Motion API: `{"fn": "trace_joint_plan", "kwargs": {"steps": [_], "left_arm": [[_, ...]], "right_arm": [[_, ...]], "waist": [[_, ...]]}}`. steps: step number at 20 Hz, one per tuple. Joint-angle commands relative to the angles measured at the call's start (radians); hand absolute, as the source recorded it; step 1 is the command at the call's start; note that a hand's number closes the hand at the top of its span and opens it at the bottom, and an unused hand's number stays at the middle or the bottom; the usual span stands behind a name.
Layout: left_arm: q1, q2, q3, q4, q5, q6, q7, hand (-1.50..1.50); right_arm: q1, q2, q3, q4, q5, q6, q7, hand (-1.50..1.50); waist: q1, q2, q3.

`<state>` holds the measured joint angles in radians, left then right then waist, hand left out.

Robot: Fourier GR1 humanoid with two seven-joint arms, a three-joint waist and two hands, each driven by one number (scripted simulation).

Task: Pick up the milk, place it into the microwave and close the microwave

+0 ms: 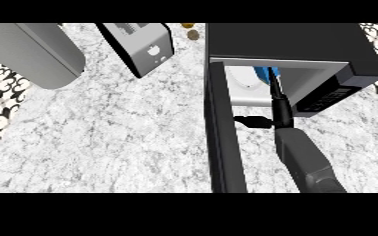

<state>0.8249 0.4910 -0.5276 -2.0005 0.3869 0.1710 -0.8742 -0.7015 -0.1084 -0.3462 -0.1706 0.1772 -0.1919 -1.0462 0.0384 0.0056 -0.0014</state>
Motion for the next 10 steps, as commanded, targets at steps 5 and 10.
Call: {"fn": "trace_joint_plan", "kwargs": {"steps": [5, 10], "left_arm": [[-0.032, -0.039, -0.058, 0.037, -0.064, 0.043, 0.037, -1.50], [-0.062, -0.021, -0.101, -0.003, -0.120, 0.083, 0.144, -1.50]], "right_arm": [[0.141, -0.015, 0.021, -0.025, -0.014, 0.232, -0.094, -1.50], [0.231, -0.061, 0.053, -0.075, -0.007, 0.297, -0.108, -1.50]], "waist": [[-0.029, -0.004, 0.003], [-0.037, -0.005, 0.003]]}}
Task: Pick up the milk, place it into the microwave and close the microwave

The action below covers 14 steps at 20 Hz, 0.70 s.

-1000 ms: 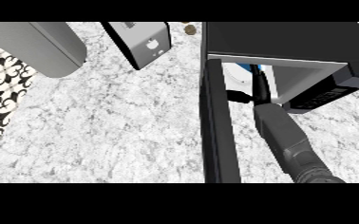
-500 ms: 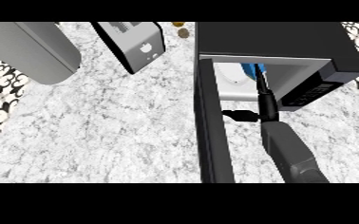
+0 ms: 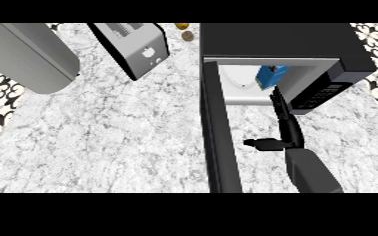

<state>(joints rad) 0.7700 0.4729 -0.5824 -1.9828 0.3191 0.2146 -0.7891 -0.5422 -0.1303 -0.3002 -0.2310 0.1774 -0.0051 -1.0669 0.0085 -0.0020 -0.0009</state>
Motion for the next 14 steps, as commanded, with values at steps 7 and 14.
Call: {"fn": "trace_joint_plan", "kwargs": {"steps": [7, 14], "left_arm": [[-0.132, -0.060, -0.050, 0.100, -0.030, -0.013, 0.063, -1.50], [-0.311, -0.072, -0.129, 0.202, -0.138, -0.046, 0.210, -1.50]], "right_arm": [[0.255, -0.067, 0.021, -0.172, -0.048, 0.153, -0.089, -1.50], [0.388, -0.166, 0.013, -0.322, -0.099, 0.225, -0.043, 1.50]], "waist": [[-0.020, -0.001, 0.000], [-0.036, -0.001, -0.001]]}}
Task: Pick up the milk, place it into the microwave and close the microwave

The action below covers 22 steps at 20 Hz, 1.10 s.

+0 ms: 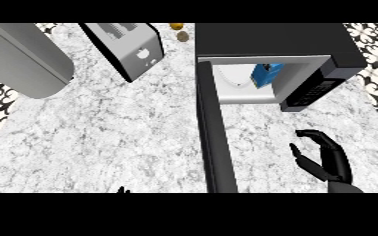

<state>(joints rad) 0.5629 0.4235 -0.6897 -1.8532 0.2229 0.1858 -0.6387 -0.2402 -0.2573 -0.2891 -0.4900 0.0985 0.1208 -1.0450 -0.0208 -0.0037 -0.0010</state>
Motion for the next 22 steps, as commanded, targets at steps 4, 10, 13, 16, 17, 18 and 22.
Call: {"fn": "trace_joint_plan", "kwargs": {"steps": [4, 10, 13, 16, 17, 18, 22], "left_arm": [[-0.144, -0.008, -0.048, 0.053, -0.125, 0.000, 0.112, 1.50], [-0.303, -0.181, -0.079, 0.186, -0.163, 0.026, 0.229, 1.50], [-0.370, -0.304, -0.081, 0.272, -0.250, 0.140, 0.278, 1.50], [-0.389, -0.283, -0.048, 0.309, -0.254, 0.121, 0.250, 1.50], [-0.482, -0.324, -0.033, 0.357, -0.251, 0.096, 0.285, 1.50], [-0.529, -0.331, -0.028, 0.363, -0.256, 0.078, 0.341, 1.50], [-0.614, -0.302, -0.096, 0.436, -0.273, -0.040, 0.497, 1.50]], "right_arm": [[0.111, -0.069, -0.045, -0.082, -0.102, 0.155, -0.031, -1.50], [0.171, -0.189, -0.086, -0.058, -0.177, 0.284, -0.036, -1.50], [0.222, -0.191, -0.089, -0.112, -0.198, 0.266, -0.043, -1.50], [0.216, -0.224, -0.096, -0.056, -0.211, 0.298, -0.053, -1.50], [0.238, -0.241, -0.088, -0.086, -0.218, 0.336, -0.043, -1.50], [0.197, -0.216, -0.082, -0.064, -0.215, 0.299, -0.038, -1.50], [0.223, -0.249, -0.071, -0.104, -0.235, 0.346, -0.026, -1.50]], "waist": [[0.012, 0.003, 0.001], [0.015, 0.005, 0.002], [0.010, 0.004, 0.002], [0.019, 0.005, 0.002], [0.009, 0.005, 0.002], [0.013, 0.006, 0.003], [-0.008, 0.008, 0.004]]}}
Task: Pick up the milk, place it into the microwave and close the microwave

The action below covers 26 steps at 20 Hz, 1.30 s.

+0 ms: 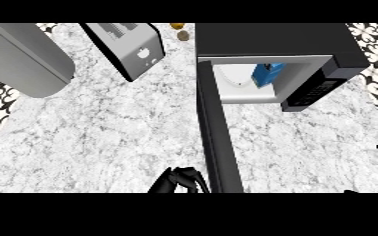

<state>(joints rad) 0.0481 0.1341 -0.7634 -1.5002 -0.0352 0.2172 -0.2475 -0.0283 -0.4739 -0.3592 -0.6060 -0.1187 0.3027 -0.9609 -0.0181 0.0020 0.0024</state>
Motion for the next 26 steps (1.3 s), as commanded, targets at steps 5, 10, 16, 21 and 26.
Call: {"fn": "trace_joint_plan", "kwargs": {"steps": [5, 10, 16, 21, 26], "left_arm": [[-0.177, -0.109, -0.108, 0.262, -0.030, -0.155, 0.187, 1.50], [-0.289, -0.133, -0.218, 0.364, 0.033, -0.101, 0.141, 1.50], [-0.375, -0.133, -0.322, 0.359, 0.144, 0.070, 0.096, 1.50], [-0.439, -0.133, -0.336, 0.370, 0.239, 0.120, 0.040, 1.50], [-0.508, -0.133, -0.334, 0.369, 0.328, 0.197, 0.043, -1.50]], "right_arm": [[0.054, -0.037, 0.011, -0.033, -0.043, 0.177, -0.120, -1.50], [0.001, -0.071, 0.012, -0.017, -0.075, 0.212, -0.091, -1.50], [0.006, -0.066, 0.067, -0.136, -0.097, 0.228, -0.057, -1.50], [-0.016, -0.077, 0.093, -0.209, -0.135, 0.244, -0.013, -1.50], [-0.005, -0.076, 0.124, -0.261, -0.162, 0.244, 0.032, -1.50]], "waist": [[-0.025, 0.001, 0.000], [-0.019, 0.005, 0.000], [-0.059, 0.007, -0.004], [-0.089, 0.012, -0.005], [-0.125, 0.017, -0.006]]}}
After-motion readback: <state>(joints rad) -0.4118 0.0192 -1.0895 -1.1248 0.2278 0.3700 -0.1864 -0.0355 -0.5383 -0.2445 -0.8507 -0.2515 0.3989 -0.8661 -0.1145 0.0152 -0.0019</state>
